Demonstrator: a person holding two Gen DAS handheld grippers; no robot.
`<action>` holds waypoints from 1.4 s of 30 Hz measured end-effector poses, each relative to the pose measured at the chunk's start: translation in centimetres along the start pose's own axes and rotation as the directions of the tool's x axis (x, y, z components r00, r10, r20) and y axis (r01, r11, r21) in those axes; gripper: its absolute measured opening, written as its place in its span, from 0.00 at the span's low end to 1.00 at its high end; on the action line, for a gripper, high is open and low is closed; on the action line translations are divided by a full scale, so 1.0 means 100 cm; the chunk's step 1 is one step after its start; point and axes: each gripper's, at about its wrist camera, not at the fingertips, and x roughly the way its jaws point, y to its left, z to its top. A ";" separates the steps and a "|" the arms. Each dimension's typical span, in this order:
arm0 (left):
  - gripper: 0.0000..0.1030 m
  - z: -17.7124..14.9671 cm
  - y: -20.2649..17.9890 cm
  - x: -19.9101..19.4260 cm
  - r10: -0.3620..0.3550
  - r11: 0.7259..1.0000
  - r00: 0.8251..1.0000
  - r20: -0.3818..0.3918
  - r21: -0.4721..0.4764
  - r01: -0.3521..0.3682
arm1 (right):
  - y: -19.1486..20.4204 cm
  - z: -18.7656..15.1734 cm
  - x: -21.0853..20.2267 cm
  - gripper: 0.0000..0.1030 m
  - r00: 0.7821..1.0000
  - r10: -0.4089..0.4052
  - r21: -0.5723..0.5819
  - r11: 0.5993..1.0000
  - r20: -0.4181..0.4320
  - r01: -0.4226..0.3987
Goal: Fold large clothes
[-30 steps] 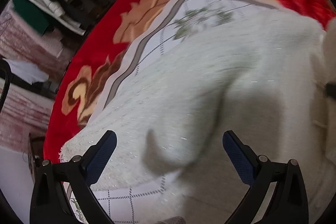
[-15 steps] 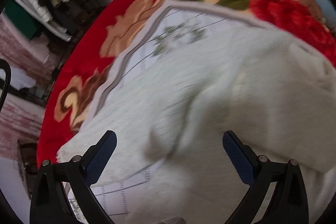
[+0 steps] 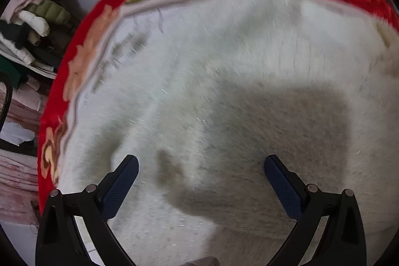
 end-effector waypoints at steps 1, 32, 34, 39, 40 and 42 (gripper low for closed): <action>1.00 -0.001 -0.001 0.003 0.002 1.000 1.000 0.007 -0.001 -0.002 | 0.012 -0.005 0.001 0.53 0.999 -0.051 -0.044 0.998 -0.001 0.051; 0.66 -0.251 0.352 0.064 -0.366 0.218 0.930 0.018 -0.970 0.104 | 0.206 -0.286 0.098 0.80 0.914 -0.404 -0.665 0.674 0.031 0.321; 0.43 -0.240 0.360 0.067 -0.294 0.261 0.956 0.014 -0.961 0.094 | 0.206 -0.283 0.101 0.80 0.911 -0.411 -0.654 0.679 0.036 0.332; 0.13 -0.203 0.374 0.058 -0.170 0.396 0.985 0.032 -0.913 0.098 | 0.233 -0.293 0.118 0.83 0.865 -0.445 -0.658 0.583 0.232 0.477; 0.12 -0.192 0.373 0.049 -0.131 0.446 0.991 0.036 -0.890 0.092 | 0.243 -0.296 0.124 0.87 0.846 -0.455 -0.660 0.549 0.279 0.513; 0.11 -0.174 0.369 0.033 -0.073 0.524 0.996 0.050 -0.848 0.081 | 0.257 -0.299 0.127 0.93 0.792 -0.472 -0.652 0.466 0.388 0.598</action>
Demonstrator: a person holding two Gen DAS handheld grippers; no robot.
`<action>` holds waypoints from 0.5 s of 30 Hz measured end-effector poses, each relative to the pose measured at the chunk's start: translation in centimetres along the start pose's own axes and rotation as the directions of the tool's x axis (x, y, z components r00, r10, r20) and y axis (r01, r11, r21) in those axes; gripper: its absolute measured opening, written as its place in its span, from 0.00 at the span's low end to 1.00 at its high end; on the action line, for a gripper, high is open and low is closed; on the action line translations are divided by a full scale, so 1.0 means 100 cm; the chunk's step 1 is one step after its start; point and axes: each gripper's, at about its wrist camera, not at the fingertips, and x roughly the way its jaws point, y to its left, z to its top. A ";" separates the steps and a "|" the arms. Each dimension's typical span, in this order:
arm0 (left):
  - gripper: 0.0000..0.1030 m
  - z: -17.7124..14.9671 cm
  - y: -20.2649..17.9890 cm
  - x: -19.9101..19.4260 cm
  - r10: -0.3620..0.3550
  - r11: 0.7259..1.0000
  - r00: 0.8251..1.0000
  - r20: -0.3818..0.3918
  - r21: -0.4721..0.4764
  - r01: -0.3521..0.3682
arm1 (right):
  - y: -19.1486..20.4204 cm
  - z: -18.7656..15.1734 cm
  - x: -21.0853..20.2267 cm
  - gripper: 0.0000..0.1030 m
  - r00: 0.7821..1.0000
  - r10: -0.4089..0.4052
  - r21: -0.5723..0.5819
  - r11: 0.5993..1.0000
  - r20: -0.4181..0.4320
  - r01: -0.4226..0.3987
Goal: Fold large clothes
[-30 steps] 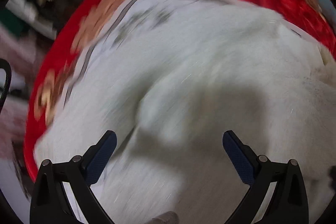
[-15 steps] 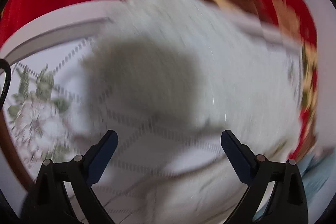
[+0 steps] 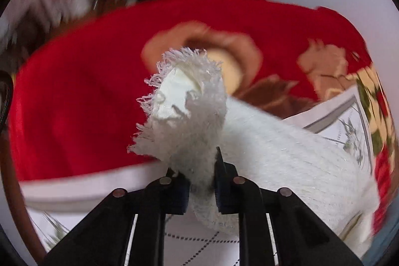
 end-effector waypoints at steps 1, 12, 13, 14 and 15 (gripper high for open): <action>0.11 0.001 -0.010 -0.010 0.009 0.999 0.999 0.034 0.051 -0.011 | 0.003 0.003 -0.001 0.93 1.000 -0.014 -0.004 1.000 0.007 0.014; 0.10 -0.017 -0.152 -0.094 -0.098 0.860 0.973 0.208 0.510 -0.022 | -0.029 0.035 -0.004 0.93 0.997 0.080 0.094 0.992 0.018 -0.081; 0.10 -0.027 -0.166 -0.100 -0.116 0.841 0.972 0.206 0.541 -0.014 | -0.037 0.035 -0.005 0.93 0.996 0.086 0.110 0.990 0.015 -0.087; 0.10 -0.041 -0.185 -0.109 -0.144 0.816 0.970 0.197 0.578 0.004 | -0.052 0.036 -0.004 0.93 0.995 0.104 0.145 0.984 0.010 -0.104; 0.09 -0.056 -0.201 -0.117 -0.170 0.794 0.968 0.183 0.607 0.025 | -0.064 0.036 -0.004 0.93 0.994 0.111 0.172 0.979 0.006 -0.110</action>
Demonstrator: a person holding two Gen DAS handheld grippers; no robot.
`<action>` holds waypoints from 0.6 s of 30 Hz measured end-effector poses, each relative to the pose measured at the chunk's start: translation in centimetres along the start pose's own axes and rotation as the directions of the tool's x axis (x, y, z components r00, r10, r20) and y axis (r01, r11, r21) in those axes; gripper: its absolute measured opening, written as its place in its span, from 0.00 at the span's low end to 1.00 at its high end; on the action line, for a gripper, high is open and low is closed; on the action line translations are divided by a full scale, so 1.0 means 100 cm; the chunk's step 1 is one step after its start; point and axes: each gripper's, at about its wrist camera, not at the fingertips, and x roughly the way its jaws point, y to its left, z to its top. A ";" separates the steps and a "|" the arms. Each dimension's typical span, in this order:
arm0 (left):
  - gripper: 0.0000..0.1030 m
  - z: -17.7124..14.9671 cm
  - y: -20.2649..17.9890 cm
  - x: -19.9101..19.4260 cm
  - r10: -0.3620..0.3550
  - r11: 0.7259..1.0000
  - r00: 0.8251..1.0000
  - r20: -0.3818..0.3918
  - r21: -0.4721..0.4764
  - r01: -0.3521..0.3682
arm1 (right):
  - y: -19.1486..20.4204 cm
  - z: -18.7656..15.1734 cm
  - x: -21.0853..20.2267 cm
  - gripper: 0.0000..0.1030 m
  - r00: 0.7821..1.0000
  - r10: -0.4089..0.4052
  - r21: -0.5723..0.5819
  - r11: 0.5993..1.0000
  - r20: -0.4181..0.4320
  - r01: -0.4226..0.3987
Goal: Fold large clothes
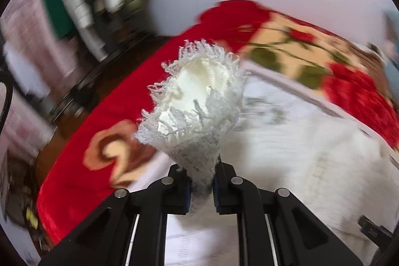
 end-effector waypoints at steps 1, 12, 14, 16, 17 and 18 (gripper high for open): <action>0.09 0.000 -0.019 -0.007 -0.029 0.999 1.000 0.000 0.025 0.029 | -0.012 0.001 -0.001 0.93 1.000 0.005 0.024 1.000 -0.006 -0.005; 0.09 -0.055 -0.284 -0.060 -0.333 0.891 0.932 -0.145 0.274 0.361 | -0.201 -0.013 0.019 0.93 0.996 -0.023 0.290 0.956 -0.087 0.047; 0.10 -0.072 -0.318 -0.058 -0.339 0.868 0.923 -0.183 0.317 0.382 | -0.238 -0.021 0.027 0.93 0.994 -0.032 0.332 0.941 -0.108 0.067; 0.10 -0.086 -0.348 -0.051 -0.315 0.853 0.924 -0.218 0.362 0.376 | -0.263 -0.027 0.032 0.93 0.992 -0.031 0.361 0.930 -0.122 0.073; 0.10 -0.094 -0.358 -0.047 -0.292 0.852 0.929 -0.226 0.380 0.360 | -0.270 -0.030 0.034 0.93 0.992 -0.028 0.370 0.926 -0.125 0.073; 0.11 -0.098 -0.359 -0.046 -0.280 0.852 0.932 -0.231 0.388 0.352 | -0.281 -0.032 0.036 0.93 0.991 -0.027 0.379 0.922 -0.128 0.074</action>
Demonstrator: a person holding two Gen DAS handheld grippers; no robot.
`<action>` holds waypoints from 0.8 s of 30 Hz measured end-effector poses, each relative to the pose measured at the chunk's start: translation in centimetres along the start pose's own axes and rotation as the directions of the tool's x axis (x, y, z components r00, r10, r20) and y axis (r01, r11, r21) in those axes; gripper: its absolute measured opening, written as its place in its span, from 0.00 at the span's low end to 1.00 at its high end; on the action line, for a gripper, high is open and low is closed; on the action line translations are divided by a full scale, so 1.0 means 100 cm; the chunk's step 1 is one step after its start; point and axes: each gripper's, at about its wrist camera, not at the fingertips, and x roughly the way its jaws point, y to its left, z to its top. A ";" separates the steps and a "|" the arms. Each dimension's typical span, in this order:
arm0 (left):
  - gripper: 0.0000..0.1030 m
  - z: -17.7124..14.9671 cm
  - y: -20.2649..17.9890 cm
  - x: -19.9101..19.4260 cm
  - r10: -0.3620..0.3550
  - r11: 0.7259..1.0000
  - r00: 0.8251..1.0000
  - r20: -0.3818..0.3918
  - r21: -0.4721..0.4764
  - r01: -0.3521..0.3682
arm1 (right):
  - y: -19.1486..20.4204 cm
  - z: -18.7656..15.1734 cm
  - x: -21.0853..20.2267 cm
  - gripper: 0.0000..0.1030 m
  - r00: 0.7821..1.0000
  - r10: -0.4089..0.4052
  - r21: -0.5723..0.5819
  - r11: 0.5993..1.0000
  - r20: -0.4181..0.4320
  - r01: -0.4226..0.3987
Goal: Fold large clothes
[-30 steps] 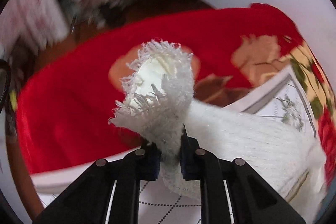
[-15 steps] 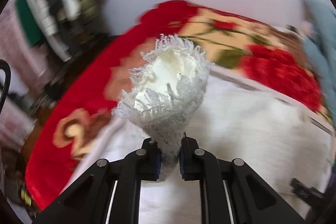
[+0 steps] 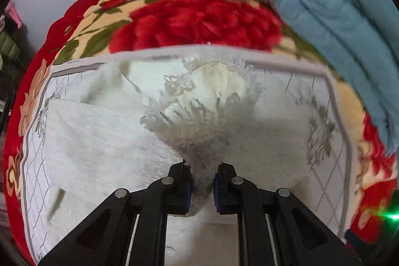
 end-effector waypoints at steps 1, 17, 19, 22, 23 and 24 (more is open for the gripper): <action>0.15 -0.001 -0.005 0.006 0.007 1.000 1.000 -0.014 0.007 -0.007 | -0.008 0.001 0.002 0.93 1.000 0.004 0.008 1.000 -0.003 -0.004; 0.94 -0.004 0.086 -0.041 0.096 0.992 0.994 0.046 -0.088 -0.092 | -0.001 0.036 -0.034 0.93 0.841 0.541 0.091 0.839 -0.027 -0.537; 0.94 -0.007 0.123 -0.042 0.192 0.975 0.981 0.042 -0.125 -0.185 | 0.030 0.044 -0.031 0.93 0.809 0.585 0.036 0.811 -0.054 -0.584; 0.94 -0.013 0.171 -0.033 0.315 0.938 0.949 0.018 -0.159 -0.309 | 0.078 0.058 -0.013 0.93 0.771 0.624 -0.046 0.773 -0.129 -0.633; 0.94 -0.014 0.182 -0.027 0.343 0.927 0.939 0.002 -0.163 -0.338 | 0.095 0.062 -0.005 0.93 0.768 0.619 -0.079 0.767 -0.165 -0.636; 0.94 -0.015 0.195 -0.020 0.366 0.916 0.931 -0.019 -0.173 -0.363 | 0.109 0.064 0.004 0.86 0.765 0.612 -0.107 0.763 -0.200 -0.638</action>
